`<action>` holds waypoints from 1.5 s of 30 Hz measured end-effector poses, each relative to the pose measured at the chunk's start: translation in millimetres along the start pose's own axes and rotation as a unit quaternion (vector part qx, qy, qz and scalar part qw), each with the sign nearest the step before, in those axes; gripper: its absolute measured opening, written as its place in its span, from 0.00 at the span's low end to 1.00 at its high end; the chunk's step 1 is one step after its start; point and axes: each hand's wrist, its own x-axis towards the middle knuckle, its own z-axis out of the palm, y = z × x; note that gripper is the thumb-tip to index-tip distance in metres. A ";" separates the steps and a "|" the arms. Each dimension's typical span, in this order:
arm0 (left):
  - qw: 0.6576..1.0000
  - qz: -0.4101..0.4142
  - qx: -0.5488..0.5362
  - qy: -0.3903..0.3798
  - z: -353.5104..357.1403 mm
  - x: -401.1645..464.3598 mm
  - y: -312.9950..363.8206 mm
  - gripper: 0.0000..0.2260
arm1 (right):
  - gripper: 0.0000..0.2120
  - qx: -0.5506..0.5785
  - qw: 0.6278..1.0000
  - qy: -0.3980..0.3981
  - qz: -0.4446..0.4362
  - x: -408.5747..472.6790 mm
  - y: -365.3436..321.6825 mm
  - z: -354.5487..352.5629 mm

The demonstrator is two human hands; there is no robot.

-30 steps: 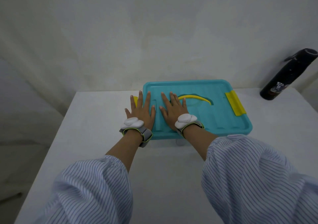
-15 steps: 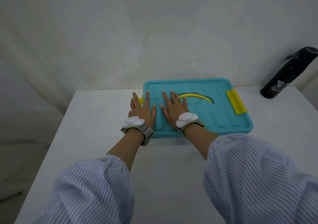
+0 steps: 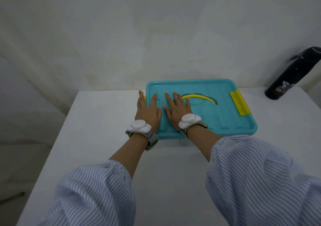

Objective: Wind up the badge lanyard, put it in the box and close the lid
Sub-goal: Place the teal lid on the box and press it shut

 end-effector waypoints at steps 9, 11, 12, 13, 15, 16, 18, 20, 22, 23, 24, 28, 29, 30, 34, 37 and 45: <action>0.996 0.016 -0.080 0.024 7.4 -1.7 1.9 0.20 | 0.27 0.011 1.000 -0.002 -0.001 0.3 1.0 0.8; 0.998 -0.022 -0.053 0.036 10.5 -4.6 3.5 0.20 | 0.27 0.012 1.000 -0.002 0.000 -0.1 1.0 0.0; 0.997 -0.039 -0.050 0.033 11.4 -6.3 4.0 0.21 | 0.27 0.012 1.000 -0.003 -0.001 -0.4 0.9 -0.2; 0.997 -0.047 -0.060 0.028 12.1 -7.1 4.4 0.22 | 0.27 0.010 1.000 -0.003 -0.001 -0.4 0.6 -0.6; 0.996 -0.042 -0.075 0.016 12.9 -7.5 4.7 0.24 | 0.27 0.010 1.000 -0.007 -0.001 -0.7 0.5 -1.5; 0.997 -0.040 -0.067 0.010 12.9 -7.5 5.0 0.26 | 0.27 0.010 1.000 -0.010 -0.002 -1.0 0.6 -2.3; 0.998 -0.049 -0.041 -0.004 13.4 -7.6 5.5 0.29 | 0.26 0.010 1.000 -0.016 -0.002 -1.9 0.8 -4.1; 0.998 -0.066 -0.015 -0.014 14.0 -8.6 6.6 0.29 | 0.26 0.010 1.000 -0.018 0.000 -3.2 1.5 -5.3; 0.997 -0.073 0.001 -0.021 13.5 -9.3 7.4 0.28 | 0.26 0.005 1.000 -0.018 0.003 -5.6 3.2 -5.6; 0.997 -0.073 0.005 -0.023 13.5 -9.0 7.6 0.28 | 0.26 0.001 1.000 -0.020 0.005 -7.1 4.8 -6.1; 0.997 -0.071 0.009 -0.025 13.2 -8.4 6.6 0.28 | 0.26 -0.001 1.000 -0.026 0.008 -7.6 5.8 -5.8; 0.998 -0.062 0.013 -0.029 14.1 -8.2 3.6 0.30 | 0.27 -0.013 0.999 -0.042 0.028 -10.3 11.5 -5.0; 0.998 -0.057 0.012 -0.029 14.5 -9.1 2.9 0.31 | 0.27 -0.016 0.999 -0.042 0.030 -10.3 12.0 -4.2; 0.998 -0.052 0.013 -0.029 14.7 -9.8 2.4 0.31 | 0.28 -0.017 0.998 -0.043 0.031 -10.1 12.1 -3.4; 0.998 -0.038 0.039 -0.030 14.5 -8.2 -0.2 0.30 | 0.28 -0.014 0.999 -0.043 0.028 -9.5 12.6 -2.2; 0.997 -0.028 0.061 -0.036 14.2 -7.4 -1.1 0.30 | 0.28 -0.010 0.999 -0.039 0.027 -8.7 12.7 -2.8; 0.994 -0.014 0.104 -0.042 13.4 -7.0 -2.8 0.32 | 0.27 0.003 0.999 -0.030 0.023 -9.1 11.5 -3.6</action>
